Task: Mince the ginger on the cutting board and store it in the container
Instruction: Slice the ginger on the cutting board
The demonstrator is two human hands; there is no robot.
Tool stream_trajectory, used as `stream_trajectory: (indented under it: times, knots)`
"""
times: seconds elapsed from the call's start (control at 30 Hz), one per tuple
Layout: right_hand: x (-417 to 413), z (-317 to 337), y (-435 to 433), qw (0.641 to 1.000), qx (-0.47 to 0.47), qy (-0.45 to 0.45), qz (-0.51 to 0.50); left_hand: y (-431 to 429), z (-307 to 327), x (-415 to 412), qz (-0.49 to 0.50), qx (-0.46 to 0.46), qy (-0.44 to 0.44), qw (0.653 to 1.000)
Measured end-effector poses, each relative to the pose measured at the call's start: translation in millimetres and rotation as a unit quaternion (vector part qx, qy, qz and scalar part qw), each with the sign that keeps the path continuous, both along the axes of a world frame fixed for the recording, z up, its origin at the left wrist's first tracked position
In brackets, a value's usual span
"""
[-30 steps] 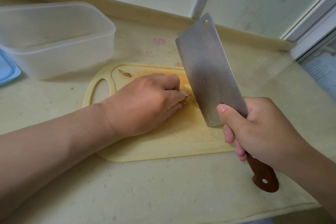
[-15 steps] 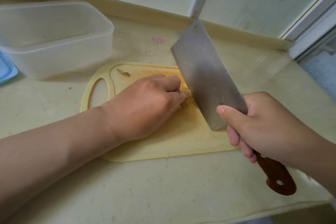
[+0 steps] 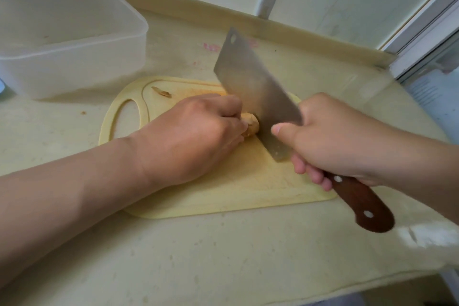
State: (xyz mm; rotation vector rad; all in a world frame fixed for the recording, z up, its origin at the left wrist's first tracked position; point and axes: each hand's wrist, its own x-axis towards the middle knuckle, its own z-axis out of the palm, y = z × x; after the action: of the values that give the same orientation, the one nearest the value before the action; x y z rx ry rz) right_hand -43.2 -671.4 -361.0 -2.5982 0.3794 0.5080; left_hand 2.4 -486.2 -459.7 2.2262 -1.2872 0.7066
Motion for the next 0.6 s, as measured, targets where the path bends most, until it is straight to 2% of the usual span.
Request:
stream_trajectory:
  times: [0.2,0.43,0.6]
  knots:
    - [11,-7,4,1.0,0.027,-0.01,-0.003,2,-1,1,-0.003,-0.011,0.002,1.0]
    - [-17,-24,-8,0.99,0.05,-0.133,-0.008,3,-4,3,0.013,-0.015,0.015,1.0]
    - [-24,-29,-13,0.984,0.076,-0.161,-0.022,4,-4,4,0.02,-0.029,0.045,0.998]
